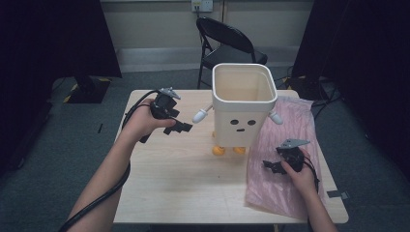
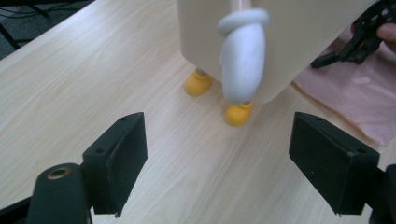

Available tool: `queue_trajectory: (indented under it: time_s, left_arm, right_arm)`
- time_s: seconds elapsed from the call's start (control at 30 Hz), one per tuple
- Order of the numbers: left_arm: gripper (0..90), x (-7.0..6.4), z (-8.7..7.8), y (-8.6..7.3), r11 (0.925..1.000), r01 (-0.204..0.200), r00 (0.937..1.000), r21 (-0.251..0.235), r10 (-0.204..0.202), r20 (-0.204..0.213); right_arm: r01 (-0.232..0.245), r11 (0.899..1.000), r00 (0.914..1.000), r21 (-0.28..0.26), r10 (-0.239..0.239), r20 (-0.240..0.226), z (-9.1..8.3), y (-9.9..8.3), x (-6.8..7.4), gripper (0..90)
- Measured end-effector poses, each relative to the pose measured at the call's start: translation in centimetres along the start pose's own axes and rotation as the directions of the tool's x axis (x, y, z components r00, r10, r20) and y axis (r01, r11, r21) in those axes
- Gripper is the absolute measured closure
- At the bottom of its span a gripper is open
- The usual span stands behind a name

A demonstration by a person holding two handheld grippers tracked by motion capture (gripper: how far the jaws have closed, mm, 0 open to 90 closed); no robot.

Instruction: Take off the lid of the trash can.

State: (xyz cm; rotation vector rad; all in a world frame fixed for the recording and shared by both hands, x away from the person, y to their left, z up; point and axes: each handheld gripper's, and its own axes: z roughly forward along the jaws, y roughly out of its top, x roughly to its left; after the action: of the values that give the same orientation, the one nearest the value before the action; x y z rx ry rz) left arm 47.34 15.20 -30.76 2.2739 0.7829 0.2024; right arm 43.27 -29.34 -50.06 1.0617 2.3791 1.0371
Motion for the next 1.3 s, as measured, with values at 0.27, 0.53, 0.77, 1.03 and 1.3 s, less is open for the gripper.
queue_trajectory:
  time_s: [0.27,0.53,0.77,1.03,1.3]
  left_arm:
    - [19.7,-0.3,-1.1,2.0,0.9999,-0.014,0.9998,-0.009,0.013,-0.014]
    - [20.0,-0.4,-1.2,3.2,0.9996,-0.023,0.9996,-0.016,0.022,-0.019]
    - [19.9,-0.2,0.9,2.6,0.9999,-0.013,0.9999,0.001,0.013,0.010]
    - [18.5,-0.2,2.5,2.8,0.9992,-0.040,0.9988,0.000,0.040,0.027]
    - [27.2,0.1,3.8,2.6,0.9992,-0.036,0.9992,0.015,0.036,-0.016]
  right_arm:
    - [0.000,1.000,1.0000,0.000,0.000,0.000,0.0,0.0,0.0,12.9]
    - [-0.001,1.000,1.0000,0.000,0.001,0.000,0.0,0.0,0.0,12.9]
    - [-0.005,1.000,1.0000,-0.002,0.005,0.008,-0.1,0.0,0.2,13.9]
    - [0.004,1.000,1.0000,-0.006,-0.004,-0.001,-2.1,2.7,-0.3,14.6]
    - [-0.043,0.988,0.9985,-0.147,0.038,-0.038,-5.4,9.0,-1.3,22.0]
